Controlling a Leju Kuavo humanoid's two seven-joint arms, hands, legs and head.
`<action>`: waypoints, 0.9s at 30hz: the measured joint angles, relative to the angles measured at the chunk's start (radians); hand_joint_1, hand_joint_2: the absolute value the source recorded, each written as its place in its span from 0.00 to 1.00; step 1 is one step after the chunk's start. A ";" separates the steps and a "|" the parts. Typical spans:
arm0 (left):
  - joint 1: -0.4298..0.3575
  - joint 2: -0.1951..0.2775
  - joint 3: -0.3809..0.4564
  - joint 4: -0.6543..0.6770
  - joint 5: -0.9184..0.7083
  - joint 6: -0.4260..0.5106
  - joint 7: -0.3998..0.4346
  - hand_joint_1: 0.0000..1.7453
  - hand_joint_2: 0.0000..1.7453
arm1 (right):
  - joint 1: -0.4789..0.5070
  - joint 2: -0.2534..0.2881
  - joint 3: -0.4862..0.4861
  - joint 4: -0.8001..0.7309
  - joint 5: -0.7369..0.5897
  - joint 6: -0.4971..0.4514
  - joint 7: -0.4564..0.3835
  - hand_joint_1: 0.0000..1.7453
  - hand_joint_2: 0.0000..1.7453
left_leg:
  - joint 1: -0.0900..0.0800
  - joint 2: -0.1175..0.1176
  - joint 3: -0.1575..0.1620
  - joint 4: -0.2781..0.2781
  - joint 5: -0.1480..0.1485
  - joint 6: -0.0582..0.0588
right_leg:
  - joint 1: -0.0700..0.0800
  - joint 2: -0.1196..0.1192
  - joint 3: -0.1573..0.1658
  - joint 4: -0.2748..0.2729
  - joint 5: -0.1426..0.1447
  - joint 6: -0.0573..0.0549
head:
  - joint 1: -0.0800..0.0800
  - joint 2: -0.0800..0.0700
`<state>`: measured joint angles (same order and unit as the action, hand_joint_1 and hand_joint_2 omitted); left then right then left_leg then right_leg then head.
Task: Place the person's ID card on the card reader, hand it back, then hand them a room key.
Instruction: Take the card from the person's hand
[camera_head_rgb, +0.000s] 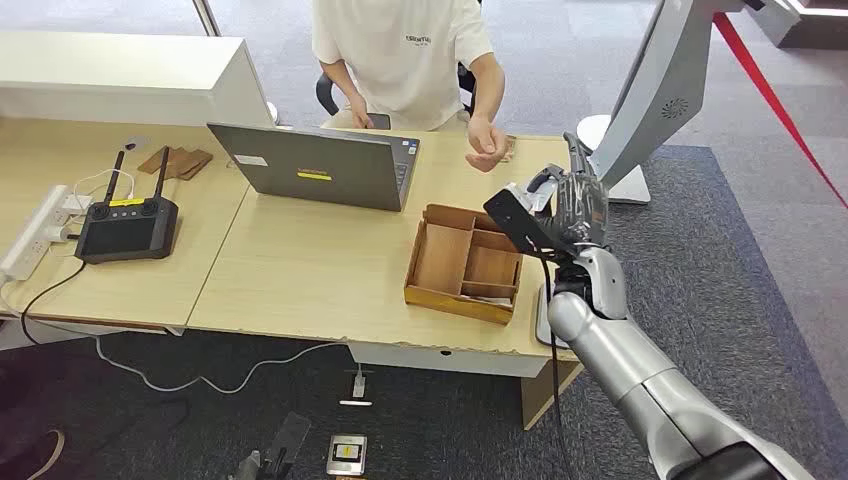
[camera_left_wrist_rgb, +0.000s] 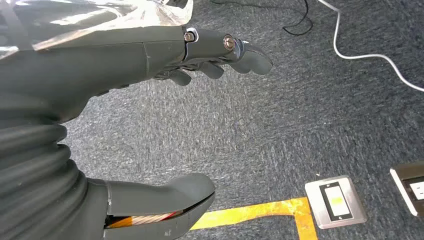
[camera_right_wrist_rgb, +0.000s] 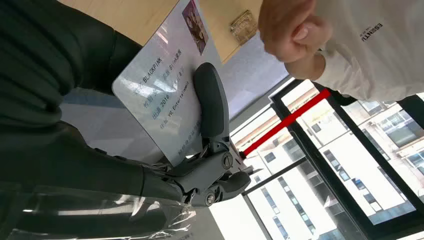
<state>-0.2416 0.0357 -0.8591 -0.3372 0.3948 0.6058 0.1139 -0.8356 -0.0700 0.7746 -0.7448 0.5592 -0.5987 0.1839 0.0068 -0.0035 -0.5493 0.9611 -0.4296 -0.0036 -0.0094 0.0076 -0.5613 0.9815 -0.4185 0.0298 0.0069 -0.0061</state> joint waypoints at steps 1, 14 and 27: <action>0.000 0.000 0.000 0.000 0.000 0.000 0.000 0.00 1.00 | 0.000 0.000 0.000 0.000 0.000 0.000 0.000 1.00 1.00 | 0.000 0.000 0.000 0.000 0.000 0.000 | 0.000 0.000 0.000 0.000 0.000 0.000 | 0.000 0.000; 0.029 -0.008 0.001 0.007 0.079 0.010 -0.042 0.00 1.00 | 0.109 -0.061 -0.033 -0.146 -0.042 -0.054 -0.026 1.00 1.00 | 0.000 0.000 0.000 0.000 0.000 0.000 | 0.000 0.000 0.000 -0.001 0.000 0.000 | 0.000 0.000; 0.039 -0.009 0.005 0.049 0.174 0.012 -0.082 0.00 1.00 | 0.192 -0.163 -0.106 -0.170 0.051 -0.047 -0.008 1.00 1.00 | 0.000 0.000 0.000 0.000 0.000 0.000 | 0.000 0.000 0.000 -0.001 0.000 0.000 | 0.000 0.000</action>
<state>-0.2026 0.0267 -0.8541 -0.2880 0.5693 0.6173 0.0321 -0.6439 -0.2326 0.6686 -0.9144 0.6103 -0.6461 0.1759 0.0066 -0.0036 -0.5493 0.9611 -0.4301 -0.0032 -0.0097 0.0076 -0.5611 0.9805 -0.4185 0.0299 0.0069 -0.0061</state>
